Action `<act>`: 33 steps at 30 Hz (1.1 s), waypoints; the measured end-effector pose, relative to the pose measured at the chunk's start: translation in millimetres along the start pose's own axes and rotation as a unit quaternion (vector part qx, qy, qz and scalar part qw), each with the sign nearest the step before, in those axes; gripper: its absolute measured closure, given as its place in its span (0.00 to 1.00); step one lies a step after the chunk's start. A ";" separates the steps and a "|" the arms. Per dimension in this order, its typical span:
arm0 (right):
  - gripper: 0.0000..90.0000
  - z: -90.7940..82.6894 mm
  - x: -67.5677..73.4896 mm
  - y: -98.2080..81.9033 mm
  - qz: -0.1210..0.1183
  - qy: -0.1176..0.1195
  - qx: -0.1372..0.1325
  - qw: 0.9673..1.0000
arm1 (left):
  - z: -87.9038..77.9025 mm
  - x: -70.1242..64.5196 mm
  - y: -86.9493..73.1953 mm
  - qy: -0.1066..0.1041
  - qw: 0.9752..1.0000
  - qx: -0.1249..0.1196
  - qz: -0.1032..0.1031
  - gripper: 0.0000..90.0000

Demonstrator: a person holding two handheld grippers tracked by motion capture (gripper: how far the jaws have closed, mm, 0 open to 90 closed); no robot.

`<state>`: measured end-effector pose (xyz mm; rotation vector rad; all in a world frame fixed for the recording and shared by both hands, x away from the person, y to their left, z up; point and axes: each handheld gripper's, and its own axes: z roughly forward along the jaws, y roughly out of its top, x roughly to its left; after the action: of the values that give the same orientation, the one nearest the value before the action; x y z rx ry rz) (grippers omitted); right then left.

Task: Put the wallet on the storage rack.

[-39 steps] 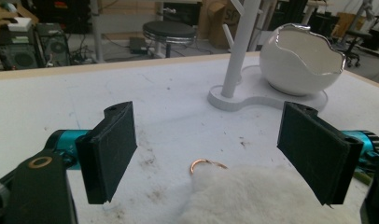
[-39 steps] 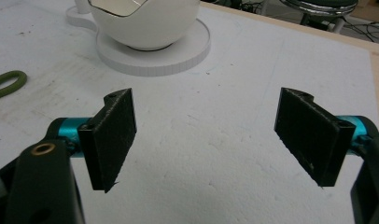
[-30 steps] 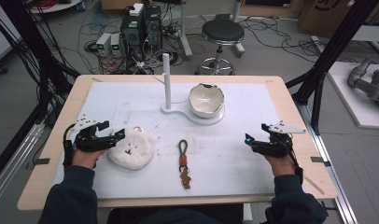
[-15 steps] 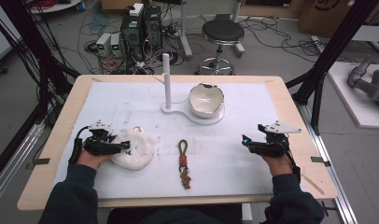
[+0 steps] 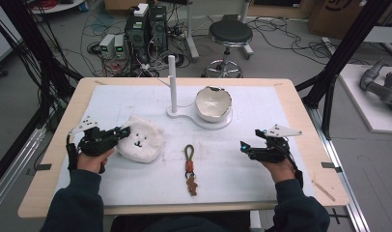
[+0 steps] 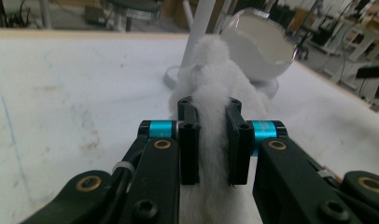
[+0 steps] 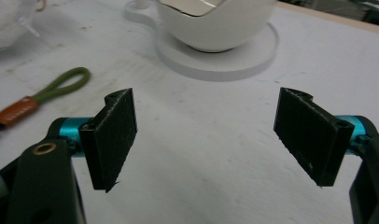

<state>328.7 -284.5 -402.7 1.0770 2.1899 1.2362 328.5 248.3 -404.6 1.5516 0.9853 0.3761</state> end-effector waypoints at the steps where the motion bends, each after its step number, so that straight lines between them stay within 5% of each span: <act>1: 0.30 2.3 3.7 1.8 -0.001 0.009 -0.001 1.000 | 0.0 0.0 0.0 0.000 1.000 0.000 0.000 0.87; 11: 0.31 21.7 28.7 14.4 0.002 0.069 -0.014 0.997 | 11.4 -28.3 6.5 -0.024 0.998 -0.045 0.044 0.87; 17: 0.37 33.4 38.5 20.5 0.019 0.113 -0.025 0.993 | 22.7 -46.4 7.8 -0.053 0.995 -0.061 0.056 0.87; 25: 0.29 51.0 66.9 26.8 -0.006 0.155 -0.025 0.988 | 38.4 -72.9 5.9 -0.090 0.991 -0.070 0.069 0.87; 30: 0.28 63.6 83.6 27.7 -0.008 0.198 -0.010 0.980 | 47.3 -85.8 3.2 -0.111 0.989 -0.068 0.074 0.87; 33: 0.44 71.4 92.5 27.2 -0.008 0.233 0.006 0.972 | 51.2 -92.2 2.0 -0.124 0.987 -0.073 0.073 0.87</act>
<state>329.8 -165.1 -414.9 0.8305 2.5368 1.6005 311.7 145.3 -389.1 1.4996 0.6406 0.3391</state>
